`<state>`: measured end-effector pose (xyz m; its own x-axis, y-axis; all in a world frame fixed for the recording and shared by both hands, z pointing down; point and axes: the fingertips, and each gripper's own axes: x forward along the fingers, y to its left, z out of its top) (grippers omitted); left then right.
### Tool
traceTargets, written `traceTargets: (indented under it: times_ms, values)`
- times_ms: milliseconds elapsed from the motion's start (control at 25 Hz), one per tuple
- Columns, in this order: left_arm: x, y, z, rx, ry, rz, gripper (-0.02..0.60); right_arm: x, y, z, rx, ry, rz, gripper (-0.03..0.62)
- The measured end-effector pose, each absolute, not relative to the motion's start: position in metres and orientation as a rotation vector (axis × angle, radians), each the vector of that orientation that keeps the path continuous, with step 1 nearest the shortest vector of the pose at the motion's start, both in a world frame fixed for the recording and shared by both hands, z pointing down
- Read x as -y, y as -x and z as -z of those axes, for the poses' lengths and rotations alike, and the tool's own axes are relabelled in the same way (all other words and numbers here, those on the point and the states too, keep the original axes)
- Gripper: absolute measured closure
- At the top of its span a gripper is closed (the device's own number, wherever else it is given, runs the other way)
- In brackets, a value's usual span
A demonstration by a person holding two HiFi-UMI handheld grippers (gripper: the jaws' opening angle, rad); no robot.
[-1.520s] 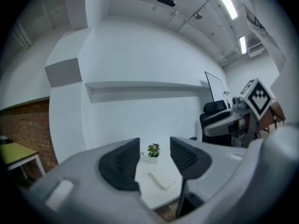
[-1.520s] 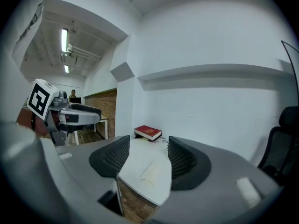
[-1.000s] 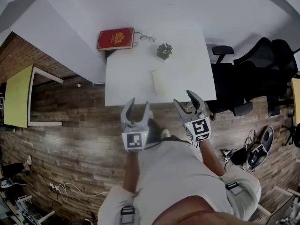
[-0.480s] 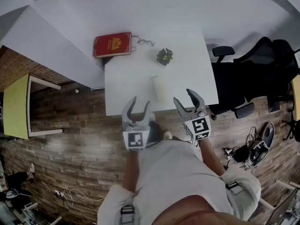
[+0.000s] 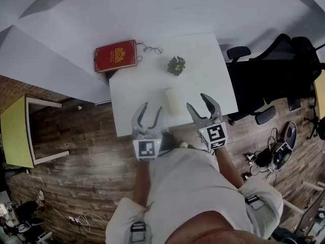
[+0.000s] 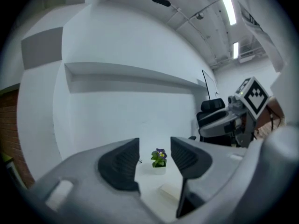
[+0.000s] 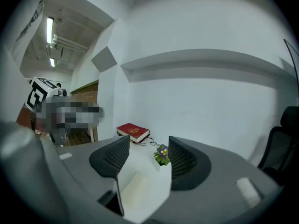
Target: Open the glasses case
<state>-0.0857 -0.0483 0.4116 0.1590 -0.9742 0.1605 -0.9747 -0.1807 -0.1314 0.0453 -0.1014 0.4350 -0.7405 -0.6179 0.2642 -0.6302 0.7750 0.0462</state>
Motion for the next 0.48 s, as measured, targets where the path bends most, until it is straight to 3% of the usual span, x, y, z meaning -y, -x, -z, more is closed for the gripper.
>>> traceTargets:
  times_ms: [480]
  values:
    - [0.095, 0.115, -0.438, 1.851, -2.504, -0.365, 0.371, 0.135, -0.013, -0.453, 2.608, -1.052, -0.097, 0.345]
